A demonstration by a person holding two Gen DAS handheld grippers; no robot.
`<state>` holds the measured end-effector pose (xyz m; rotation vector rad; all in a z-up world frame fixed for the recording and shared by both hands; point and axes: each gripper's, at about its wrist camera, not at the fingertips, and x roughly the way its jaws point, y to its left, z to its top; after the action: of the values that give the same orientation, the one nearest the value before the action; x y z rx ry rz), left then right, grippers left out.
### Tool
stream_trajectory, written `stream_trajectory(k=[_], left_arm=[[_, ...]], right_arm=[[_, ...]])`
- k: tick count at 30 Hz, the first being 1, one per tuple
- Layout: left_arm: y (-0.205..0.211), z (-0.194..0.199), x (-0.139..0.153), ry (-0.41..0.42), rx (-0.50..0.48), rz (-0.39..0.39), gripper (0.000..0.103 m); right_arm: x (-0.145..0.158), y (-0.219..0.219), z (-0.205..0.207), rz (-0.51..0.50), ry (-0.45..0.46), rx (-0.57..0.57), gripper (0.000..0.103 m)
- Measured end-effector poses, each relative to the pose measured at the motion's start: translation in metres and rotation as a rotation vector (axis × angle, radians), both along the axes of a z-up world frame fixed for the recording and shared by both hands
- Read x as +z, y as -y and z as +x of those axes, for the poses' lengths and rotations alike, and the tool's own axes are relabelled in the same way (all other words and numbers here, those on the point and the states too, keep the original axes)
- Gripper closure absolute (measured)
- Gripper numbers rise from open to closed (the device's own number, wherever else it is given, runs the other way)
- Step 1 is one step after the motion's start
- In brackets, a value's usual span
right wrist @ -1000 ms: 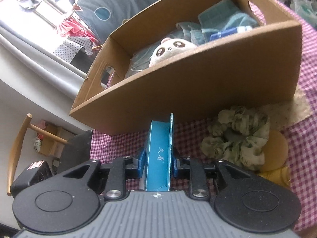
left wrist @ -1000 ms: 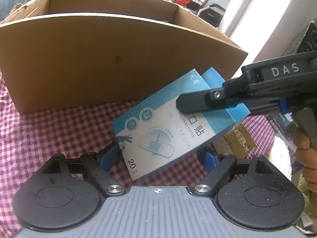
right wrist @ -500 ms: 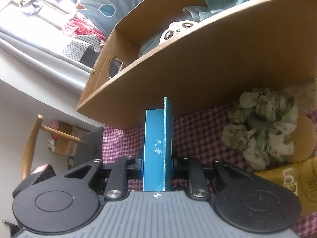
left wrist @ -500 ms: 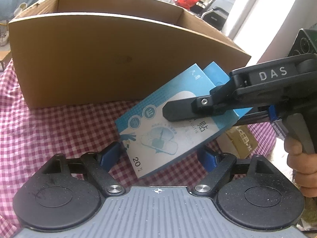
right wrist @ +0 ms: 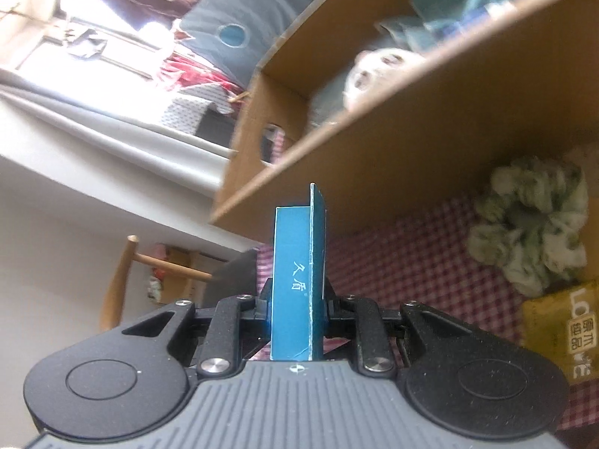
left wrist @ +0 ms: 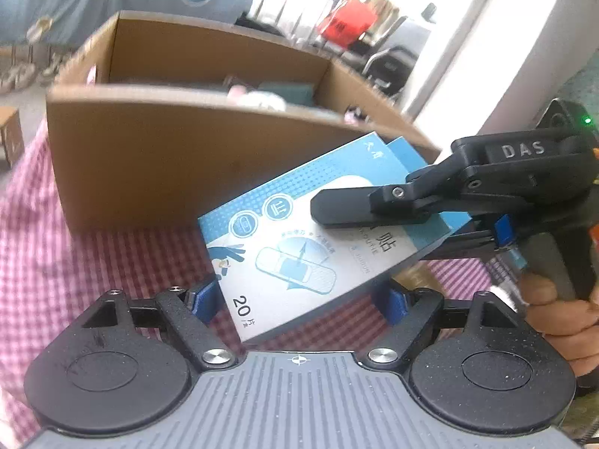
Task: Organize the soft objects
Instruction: 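Lift the bandage box with the right tool and carry it over the cardboard box, then lower the bandage box beside the plush toy and open the right tool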
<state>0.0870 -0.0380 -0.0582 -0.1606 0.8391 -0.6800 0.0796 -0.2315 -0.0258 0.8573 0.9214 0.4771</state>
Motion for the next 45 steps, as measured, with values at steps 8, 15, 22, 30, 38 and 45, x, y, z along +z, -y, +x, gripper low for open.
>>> stream_trajectory(k=[8, 15, 22, 30, 38, 45], left_arm=[[-0.017, -0.005, 0.065, 0.142, -0.029, -0.042, 0.02], [-0.01, 0.02, 0.104, 0.256, -0.038, -0.028, 0.02], [0.007, 0.064, 0.098, 0.213, -0.04, -0.034, 0.02], [0.006, 0.093, 0.07, 0.059, -0.046, -0.06, 0.018], [-0.02, 0.101, 0.065, 0.024, 0.018, -0.085, 0.017], [-0.029, 0.107, 0.065, 0.028, 0.044, -0.119, 0.016]], right_arm=[[0.066, 0.006, 0.002, 0.04, 0.189, 0.032, 0.08], [0.095, 0.018, 0.045, 0.059, 0.259, 0.067, 0.08], [0.085, 0.034, 0.104, 0.081, 0.179, 0.078, 0.08], [0.028, 0.061, 0.13, 0.116, -0.058, 0.045, 0.08], [0.01, 0.063, 0.142, 0.003, -0.187, 0.079, 0.08], [0.011, 0.055, 0.157, -0.194, -0.3, 0.137, 0.028]])
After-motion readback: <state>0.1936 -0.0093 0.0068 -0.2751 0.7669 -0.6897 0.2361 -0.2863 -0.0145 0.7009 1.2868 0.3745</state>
